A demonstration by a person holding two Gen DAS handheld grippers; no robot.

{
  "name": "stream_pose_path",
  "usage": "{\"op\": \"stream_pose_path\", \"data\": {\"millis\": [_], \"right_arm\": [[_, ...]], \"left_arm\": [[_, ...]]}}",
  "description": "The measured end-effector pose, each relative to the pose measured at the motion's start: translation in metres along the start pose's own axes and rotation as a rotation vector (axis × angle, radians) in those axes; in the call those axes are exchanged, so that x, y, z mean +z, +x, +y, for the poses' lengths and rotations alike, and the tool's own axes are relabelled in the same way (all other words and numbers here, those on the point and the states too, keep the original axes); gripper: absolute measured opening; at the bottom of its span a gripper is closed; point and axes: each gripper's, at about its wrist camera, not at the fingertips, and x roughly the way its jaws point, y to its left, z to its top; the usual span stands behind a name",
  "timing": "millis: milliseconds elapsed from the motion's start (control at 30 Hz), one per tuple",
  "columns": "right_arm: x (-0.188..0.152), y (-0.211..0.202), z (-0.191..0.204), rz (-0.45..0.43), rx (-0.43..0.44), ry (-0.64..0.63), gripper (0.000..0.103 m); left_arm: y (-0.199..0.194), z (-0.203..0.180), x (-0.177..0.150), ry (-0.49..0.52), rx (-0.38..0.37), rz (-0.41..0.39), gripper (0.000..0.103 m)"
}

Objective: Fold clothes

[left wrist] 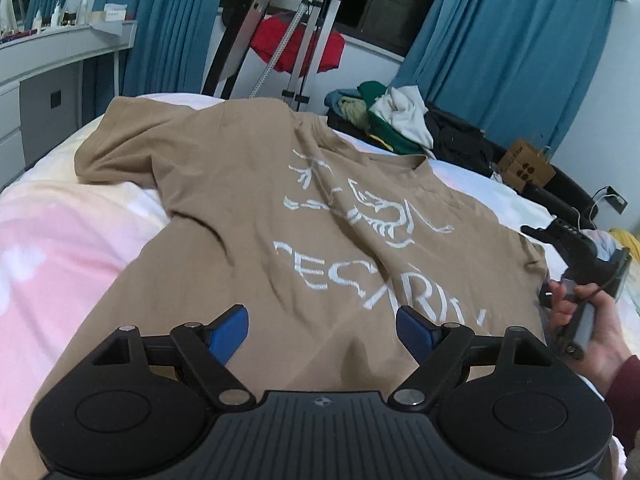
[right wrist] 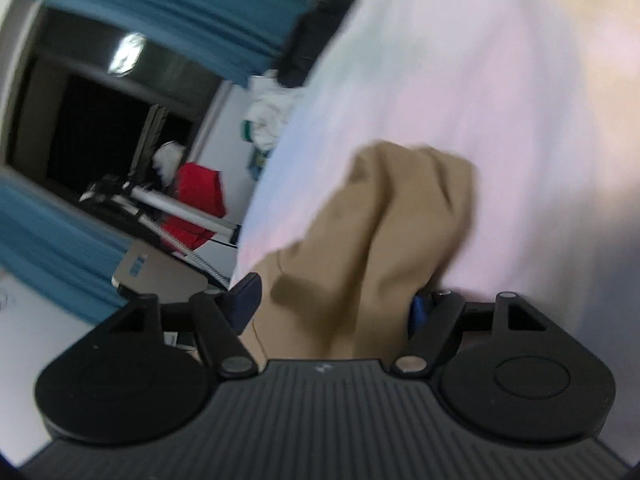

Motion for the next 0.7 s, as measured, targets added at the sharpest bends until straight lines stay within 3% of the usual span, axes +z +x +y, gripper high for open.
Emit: {"op": "stream_pose_path", "data": {"millis": [100, 167, 233, 300, 467, 700], "right_arm": [[0.000, 0.016, 0.010, -0.026, 0.006, -0.106, 0.073], [0.002, 0.028, 0.018, -0.026, 0.009, -0.157, 0.067], [0.001, 0.036, 0.029, -0.015, 0.002, -0.217, 0.037], [-0.002, 0.038, 0.038, -0.017, -0.042, -0.255, 0.015], [-0.005, 0.033, 0.052, -0.067, -0.099, -0.337, 0.012], [-0.004, 0.009, 0.075, -0.152, -0.131, -0.407, 0.012]], "left_arm": [[0.005, -0.002, 0.000, -0.005, 0.000, 0.000, 0.083], [0.007, -0.003, -0.001, -0.005, 0.004, 0.004, 0.083], [0.009, -0.004, -0.002, -0.003, 0.014, 0.006, 0.083], [0.009, -0.004, -0.002, -0.001, 0.032, 0.004, 0.083], [0.005, -0.001, 0.001, -0.008, 0.060, -0.019, 0.083], [-0.004, -0.007, 0.010, 0.078, 0.118, -0.059, 0.083]]}}
